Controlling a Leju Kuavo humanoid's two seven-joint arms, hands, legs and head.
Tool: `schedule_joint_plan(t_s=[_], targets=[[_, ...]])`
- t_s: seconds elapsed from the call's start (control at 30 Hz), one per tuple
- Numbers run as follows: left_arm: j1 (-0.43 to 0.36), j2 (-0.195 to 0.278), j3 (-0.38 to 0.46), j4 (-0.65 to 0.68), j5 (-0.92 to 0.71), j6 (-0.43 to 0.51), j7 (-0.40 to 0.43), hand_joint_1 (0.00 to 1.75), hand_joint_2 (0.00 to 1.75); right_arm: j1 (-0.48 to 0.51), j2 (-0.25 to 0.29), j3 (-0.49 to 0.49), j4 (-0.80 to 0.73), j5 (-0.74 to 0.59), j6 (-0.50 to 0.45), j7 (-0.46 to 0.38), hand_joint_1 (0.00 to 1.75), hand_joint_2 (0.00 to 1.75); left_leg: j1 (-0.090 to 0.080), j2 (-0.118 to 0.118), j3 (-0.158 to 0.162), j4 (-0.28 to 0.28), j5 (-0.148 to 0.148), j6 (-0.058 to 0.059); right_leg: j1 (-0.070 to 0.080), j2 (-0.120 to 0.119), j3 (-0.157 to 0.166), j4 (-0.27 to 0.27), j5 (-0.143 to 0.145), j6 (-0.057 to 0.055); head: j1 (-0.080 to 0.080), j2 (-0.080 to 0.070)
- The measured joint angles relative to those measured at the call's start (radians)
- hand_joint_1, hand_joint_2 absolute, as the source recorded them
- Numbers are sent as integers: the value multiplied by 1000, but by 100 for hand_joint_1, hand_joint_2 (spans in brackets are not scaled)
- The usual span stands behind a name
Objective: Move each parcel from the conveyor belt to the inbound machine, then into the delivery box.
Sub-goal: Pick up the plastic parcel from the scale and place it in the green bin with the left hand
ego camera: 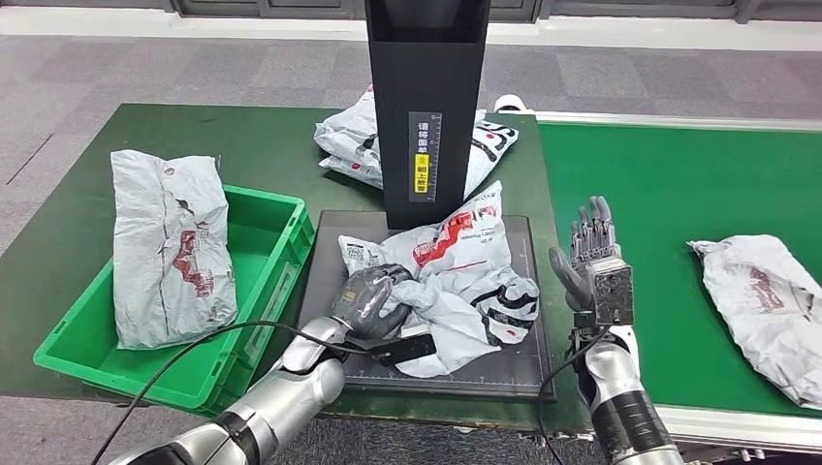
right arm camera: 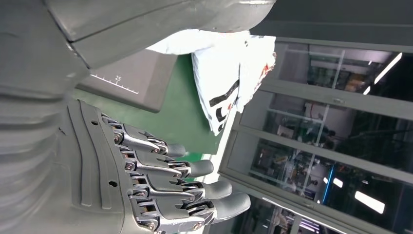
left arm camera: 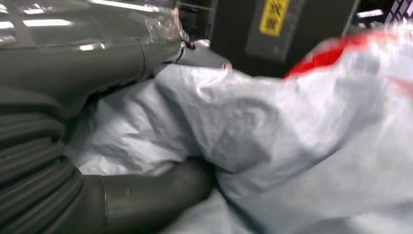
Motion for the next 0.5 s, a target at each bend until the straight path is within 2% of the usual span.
schedule_joint_plan(t_s=[0.17, 0.5], targets=[[-29, 21, 59, -59, 71, 70, -44, 175, 175, 0, 2, 0, 7, -5, 4, 1, 0, 175, 0, 0, 0, 0, 1, -1, 0, 0, 0, 0, 0, 0, 0, 0], [-76, 59, 104, -159, 14, 117, 13, 175, 175, -10, 7, 0, 28, -22, 10, -1, 0, 175, 0, 0, -1, 0, 1, -1, 0, 0, 0, 1, 0, 0, 0, 0]])
